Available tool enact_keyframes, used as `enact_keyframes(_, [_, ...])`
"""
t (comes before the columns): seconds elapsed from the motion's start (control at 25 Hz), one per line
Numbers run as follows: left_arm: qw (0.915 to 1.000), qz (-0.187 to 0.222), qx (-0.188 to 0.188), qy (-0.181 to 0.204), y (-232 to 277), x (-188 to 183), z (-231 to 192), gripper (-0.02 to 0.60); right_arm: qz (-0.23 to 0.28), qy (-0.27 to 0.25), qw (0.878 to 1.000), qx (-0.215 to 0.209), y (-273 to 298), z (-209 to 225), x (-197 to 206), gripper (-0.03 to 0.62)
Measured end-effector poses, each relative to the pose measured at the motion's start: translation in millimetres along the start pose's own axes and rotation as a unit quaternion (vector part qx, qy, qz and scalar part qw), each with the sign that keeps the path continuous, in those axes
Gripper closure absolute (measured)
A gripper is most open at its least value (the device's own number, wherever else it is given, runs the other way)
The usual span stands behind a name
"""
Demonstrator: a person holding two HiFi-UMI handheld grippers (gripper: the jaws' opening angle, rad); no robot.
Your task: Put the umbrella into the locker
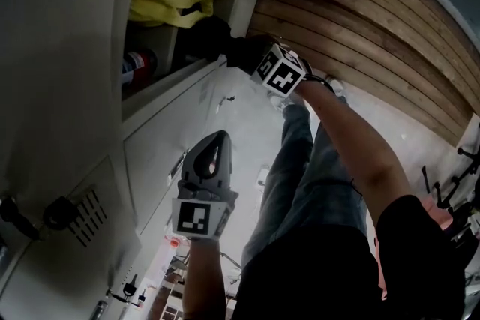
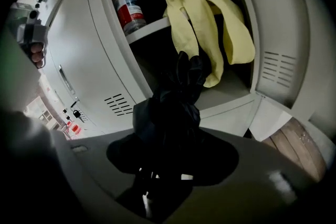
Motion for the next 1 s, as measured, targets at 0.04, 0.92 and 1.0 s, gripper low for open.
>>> enact_keyframes(0.04, [1.0, -0.005, -0.002, 0.002, -0.6, 1.8, -0.9, 0.569, -0.004, -0.003, 1.0, -0.003, 6.1, 0.7, -0.8, 0.368])
enact_keyframes(0.92, [0.9992, -0.034, -0.018, -0.001, -13.2, 27.6, 1.1, 0.569, -0.024, 0.022, 0.999, -0.009, 79.2, -8.9, -23.7, 0.299])
enact_keyframes(1.0, [0.9994, -0.031, -0.017, -0.003, -13.7, 28.6, 2.6, 0.569, -0.028, 0.046, 0.999, -0.007, 77.9, -7.2, -18.0, 0.26])
Point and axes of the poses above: the fingertips, and each gripper's own axes: y forward along the fingers, z to its right, x out of its underside, the point moved 9 cm from there along -y, backward along the fingers, and after that the axes turned 14 degrees about x, right-handed, at the moved point
